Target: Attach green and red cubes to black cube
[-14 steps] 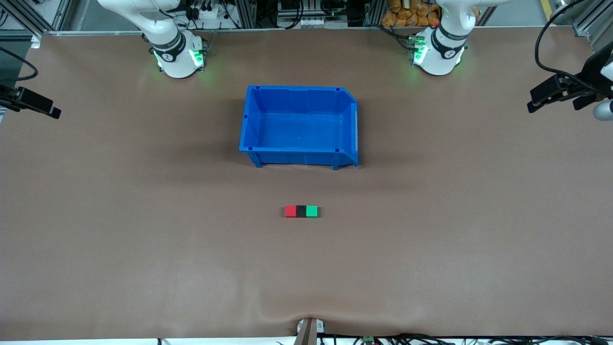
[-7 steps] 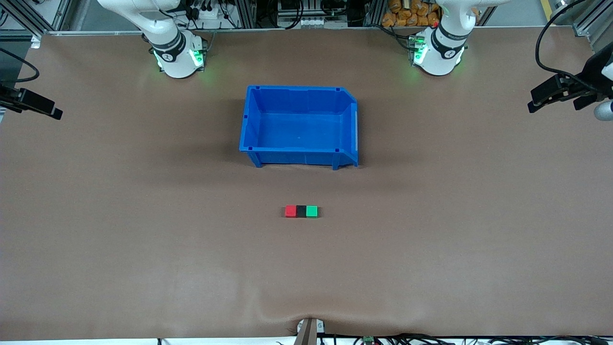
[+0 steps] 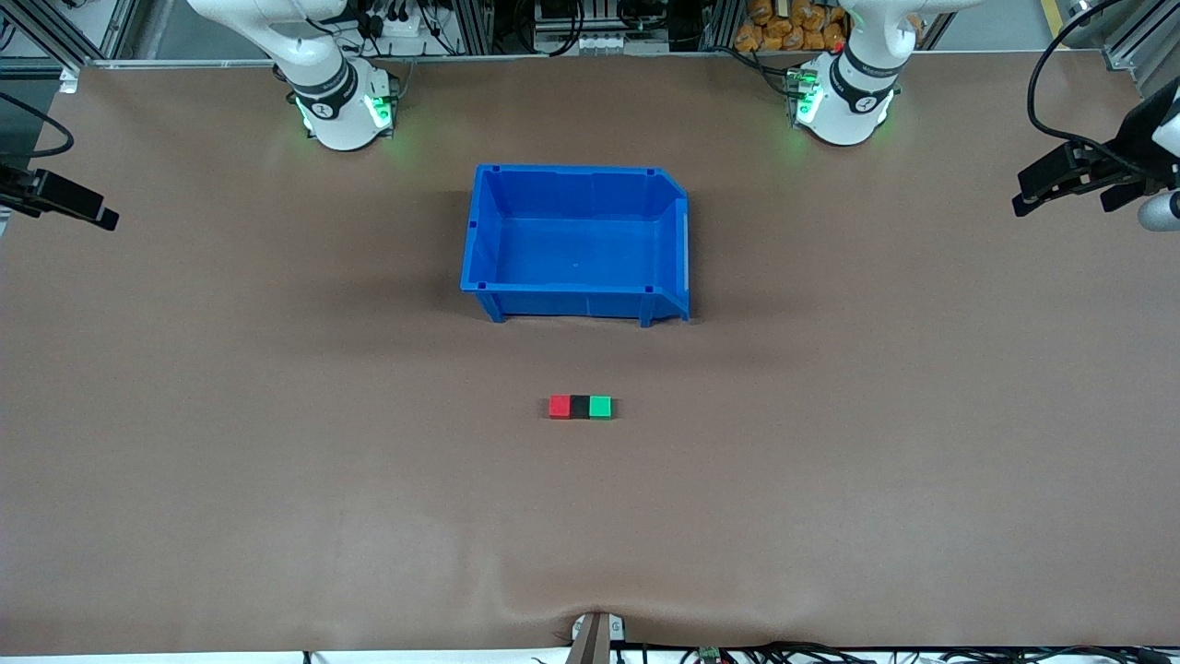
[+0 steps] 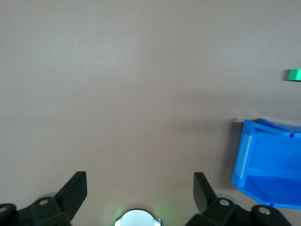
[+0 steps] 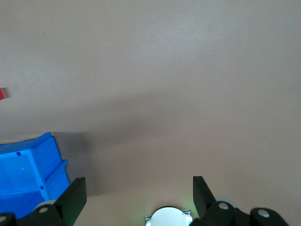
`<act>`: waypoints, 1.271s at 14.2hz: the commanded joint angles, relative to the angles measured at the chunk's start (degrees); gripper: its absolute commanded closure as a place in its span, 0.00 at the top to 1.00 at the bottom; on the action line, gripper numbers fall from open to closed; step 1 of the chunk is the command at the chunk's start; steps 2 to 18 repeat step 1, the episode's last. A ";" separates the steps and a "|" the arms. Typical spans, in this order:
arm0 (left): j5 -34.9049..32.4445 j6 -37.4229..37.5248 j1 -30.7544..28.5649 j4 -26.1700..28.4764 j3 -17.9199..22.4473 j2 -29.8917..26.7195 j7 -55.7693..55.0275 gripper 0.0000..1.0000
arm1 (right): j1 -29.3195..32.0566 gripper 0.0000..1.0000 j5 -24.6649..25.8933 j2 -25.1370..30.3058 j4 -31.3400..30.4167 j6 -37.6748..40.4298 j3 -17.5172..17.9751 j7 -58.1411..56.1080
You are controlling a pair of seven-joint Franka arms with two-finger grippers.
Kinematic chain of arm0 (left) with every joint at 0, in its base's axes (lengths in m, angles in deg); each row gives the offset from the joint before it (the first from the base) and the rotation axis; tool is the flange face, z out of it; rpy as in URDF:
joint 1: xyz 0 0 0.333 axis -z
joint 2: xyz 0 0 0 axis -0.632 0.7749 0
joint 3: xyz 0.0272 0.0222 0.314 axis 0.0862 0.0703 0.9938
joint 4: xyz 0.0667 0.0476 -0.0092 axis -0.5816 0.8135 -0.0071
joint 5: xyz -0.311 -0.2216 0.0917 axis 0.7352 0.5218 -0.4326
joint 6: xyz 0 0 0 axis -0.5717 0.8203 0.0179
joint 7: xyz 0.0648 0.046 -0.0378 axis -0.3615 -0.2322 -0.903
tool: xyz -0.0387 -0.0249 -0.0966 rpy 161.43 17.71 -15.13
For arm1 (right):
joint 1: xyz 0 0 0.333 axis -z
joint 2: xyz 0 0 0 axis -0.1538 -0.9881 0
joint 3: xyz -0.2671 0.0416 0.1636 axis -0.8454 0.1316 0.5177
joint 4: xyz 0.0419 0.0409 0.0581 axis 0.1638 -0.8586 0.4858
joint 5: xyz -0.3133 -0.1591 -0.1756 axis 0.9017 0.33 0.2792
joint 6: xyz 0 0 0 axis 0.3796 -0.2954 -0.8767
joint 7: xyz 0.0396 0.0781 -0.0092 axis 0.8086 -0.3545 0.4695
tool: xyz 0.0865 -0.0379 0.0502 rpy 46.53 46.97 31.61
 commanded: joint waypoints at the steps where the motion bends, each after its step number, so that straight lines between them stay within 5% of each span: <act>1: 1.25 0.81 -0.06 0.09 0.23 -0.83 1.00 1.00 | -0.04 1.00 -0.53 -0.41 1.74 0.37 -0.06 0.20; 18: 1.25 0.81 -0.06 0.09 0.23 -0.83 1.00 1.00 | -0.04 1.00 -0.53 -0.41 1.74 0.37 -0.06 0.20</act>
